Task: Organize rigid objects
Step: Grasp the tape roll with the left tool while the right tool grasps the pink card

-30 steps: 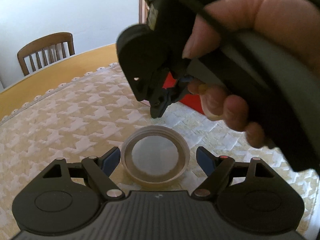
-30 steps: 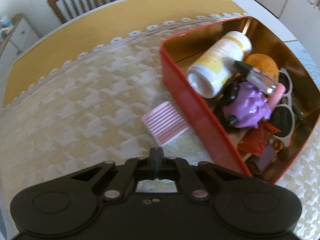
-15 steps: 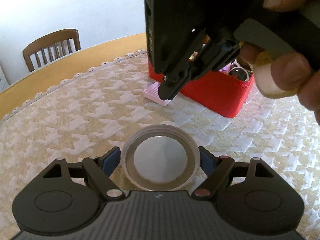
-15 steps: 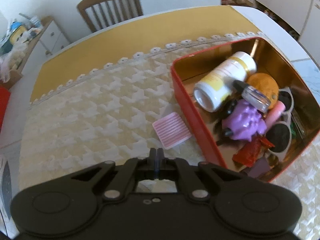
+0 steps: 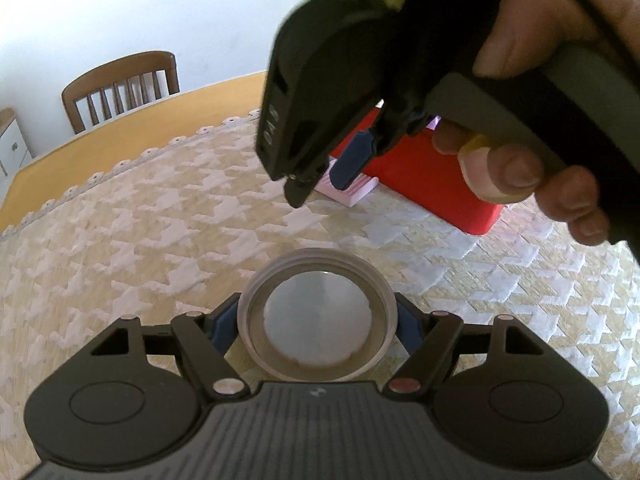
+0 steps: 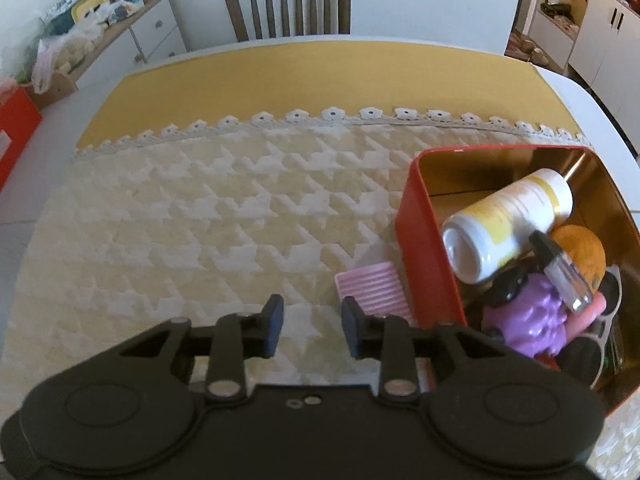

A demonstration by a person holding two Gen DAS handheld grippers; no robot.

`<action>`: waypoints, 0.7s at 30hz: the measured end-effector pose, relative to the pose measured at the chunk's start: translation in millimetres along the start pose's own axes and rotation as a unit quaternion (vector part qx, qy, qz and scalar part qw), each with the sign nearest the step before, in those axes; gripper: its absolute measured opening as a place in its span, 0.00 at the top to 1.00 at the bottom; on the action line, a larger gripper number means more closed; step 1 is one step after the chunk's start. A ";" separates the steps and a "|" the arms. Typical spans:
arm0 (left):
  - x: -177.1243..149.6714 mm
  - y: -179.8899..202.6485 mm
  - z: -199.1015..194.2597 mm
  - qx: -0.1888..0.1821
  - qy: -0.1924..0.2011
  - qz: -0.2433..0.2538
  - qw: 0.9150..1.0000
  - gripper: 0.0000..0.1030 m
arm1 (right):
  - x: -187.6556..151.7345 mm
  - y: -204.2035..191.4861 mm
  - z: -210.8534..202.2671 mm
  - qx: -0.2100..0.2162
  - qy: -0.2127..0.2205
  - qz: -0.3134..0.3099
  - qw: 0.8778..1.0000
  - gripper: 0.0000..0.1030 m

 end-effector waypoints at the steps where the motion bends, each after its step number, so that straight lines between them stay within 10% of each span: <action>1: 0.3 -0.6 -0.1 0.000 -0.001 -0.002 1.000 0.25 | 0.9 0.3 2.3 -0.004 -0.003 -0.001 1.000 0.71; 9: 4.7 -5.9 -1.2 0.001 -0.001 -0.018 1.000 0.25 | 3.6 -2.3 12.7 -0.031 -0.014 -0.025 0.999 0.99; 21: 9.3 -12.9 -13.8 0.010 0.004 -0.041 0.999 0.25 | -6.7 -12.6 -27.3 0.004 0.020 -0.038 0.999 1.00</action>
Point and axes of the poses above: each gripper's, at about its wrist camera, not at the fingertips, and z roughly the way its jaws point, y to its right, x to its top, the point moved 1 cm from there along z, roughly the way its jaws point, and after that the axes turned 15 degrees about -z, right-handed, at the moved point
